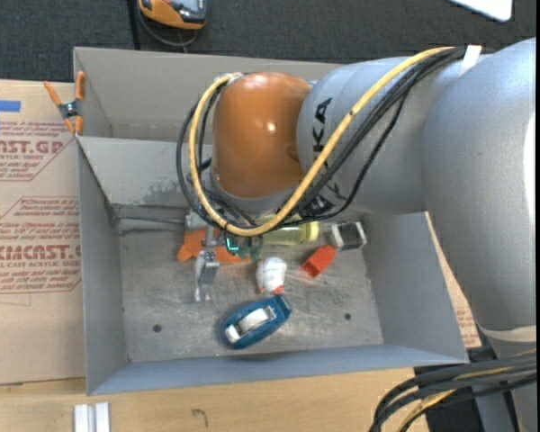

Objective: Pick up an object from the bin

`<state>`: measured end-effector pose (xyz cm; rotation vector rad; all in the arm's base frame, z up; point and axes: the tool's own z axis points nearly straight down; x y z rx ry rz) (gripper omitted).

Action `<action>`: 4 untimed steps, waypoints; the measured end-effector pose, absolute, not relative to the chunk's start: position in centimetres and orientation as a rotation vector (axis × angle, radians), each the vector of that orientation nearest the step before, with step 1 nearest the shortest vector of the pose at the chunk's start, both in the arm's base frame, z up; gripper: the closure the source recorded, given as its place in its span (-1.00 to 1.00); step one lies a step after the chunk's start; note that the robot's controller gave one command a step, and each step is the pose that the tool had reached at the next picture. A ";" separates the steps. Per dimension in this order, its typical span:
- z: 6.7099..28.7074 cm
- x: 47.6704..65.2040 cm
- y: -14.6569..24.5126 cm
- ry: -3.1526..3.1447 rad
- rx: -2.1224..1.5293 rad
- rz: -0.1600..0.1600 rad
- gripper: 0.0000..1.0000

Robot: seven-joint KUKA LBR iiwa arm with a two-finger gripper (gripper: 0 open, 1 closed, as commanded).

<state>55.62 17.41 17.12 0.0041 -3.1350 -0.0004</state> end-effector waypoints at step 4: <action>24.8 57.6 1.8 -3.114 0.421 -0.001 1.00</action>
Offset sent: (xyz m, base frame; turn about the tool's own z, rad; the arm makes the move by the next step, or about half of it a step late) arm 0.0253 -0.1211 -0.0981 0.0013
